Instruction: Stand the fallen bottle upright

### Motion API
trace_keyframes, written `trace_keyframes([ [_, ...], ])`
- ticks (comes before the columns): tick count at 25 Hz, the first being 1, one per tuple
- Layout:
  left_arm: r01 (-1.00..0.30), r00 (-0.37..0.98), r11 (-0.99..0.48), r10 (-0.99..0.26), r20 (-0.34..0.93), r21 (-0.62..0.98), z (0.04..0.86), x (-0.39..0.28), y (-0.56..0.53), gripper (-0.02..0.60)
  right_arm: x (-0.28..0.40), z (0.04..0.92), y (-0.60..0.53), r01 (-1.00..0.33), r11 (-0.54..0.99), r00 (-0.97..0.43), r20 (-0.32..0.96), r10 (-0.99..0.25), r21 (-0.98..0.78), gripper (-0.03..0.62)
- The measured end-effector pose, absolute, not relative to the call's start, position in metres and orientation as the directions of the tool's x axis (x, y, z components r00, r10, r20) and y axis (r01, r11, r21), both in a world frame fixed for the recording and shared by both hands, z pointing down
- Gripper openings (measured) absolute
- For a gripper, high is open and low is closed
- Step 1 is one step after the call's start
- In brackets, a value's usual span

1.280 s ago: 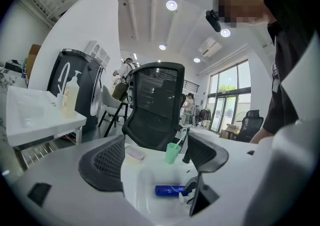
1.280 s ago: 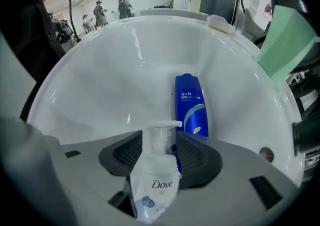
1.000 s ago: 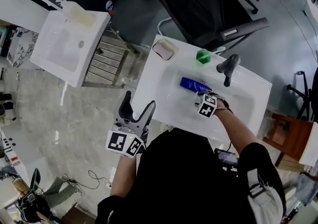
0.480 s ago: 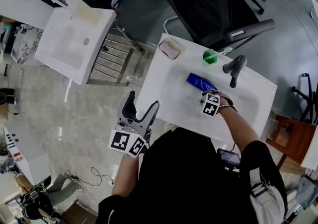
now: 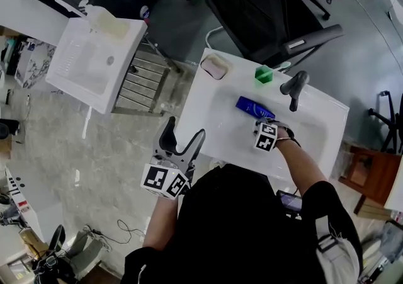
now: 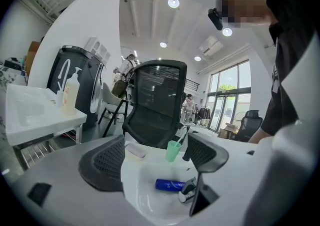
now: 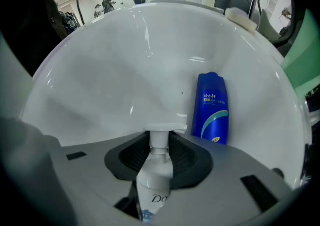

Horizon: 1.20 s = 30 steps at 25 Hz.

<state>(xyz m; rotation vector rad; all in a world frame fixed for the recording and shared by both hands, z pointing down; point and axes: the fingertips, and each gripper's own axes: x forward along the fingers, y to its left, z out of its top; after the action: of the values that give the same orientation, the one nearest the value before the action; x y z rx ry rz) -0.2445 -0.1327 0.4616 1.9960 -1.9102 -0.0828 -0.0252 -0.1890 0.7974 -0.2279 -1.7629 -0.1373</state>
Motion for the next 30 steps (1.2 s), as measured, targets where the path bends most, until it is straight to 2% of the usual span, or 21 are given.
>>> trace_keyframes([
  [6, -0.951, 0.105, -0.038, -0.974, 0.202, 0.308, 0.462, -0.243, -0.136, 0.393, -0.041, 0.763, -0.181, 0.171, 0.981, -0.394, 0.919, -0.017, 0.092, 0.130],
  [13, -0.950, 0.142, -0.084, -0.974, 0.177, 0.300, 0.458, -0.238, -0.139, 0.391, -0.060, 0.706, -0.195, -0.060, 0.992, -0.601, 0.790, -0.124, 0.111, 0.130],
  [22, -0.943, 0.190, -0.136, -0.970, 0.155, 0.302, 0.453, -0.230, -0.135, 0.391, -0.071, 0.638, -0.208, -0.337, 0.941, -0.746, 0.604, -0.281, 0.022, 0.129],
  [30, -0.943, 0.209, -0.167, -0.970, 0.124, 0.287, 0.441, -0.226, -0.135, 0.391, -0.082, 0.581, -0.209, -0.398, 0.917, -0.809, 0.480, -0.339, -0.023, 0.129],
])
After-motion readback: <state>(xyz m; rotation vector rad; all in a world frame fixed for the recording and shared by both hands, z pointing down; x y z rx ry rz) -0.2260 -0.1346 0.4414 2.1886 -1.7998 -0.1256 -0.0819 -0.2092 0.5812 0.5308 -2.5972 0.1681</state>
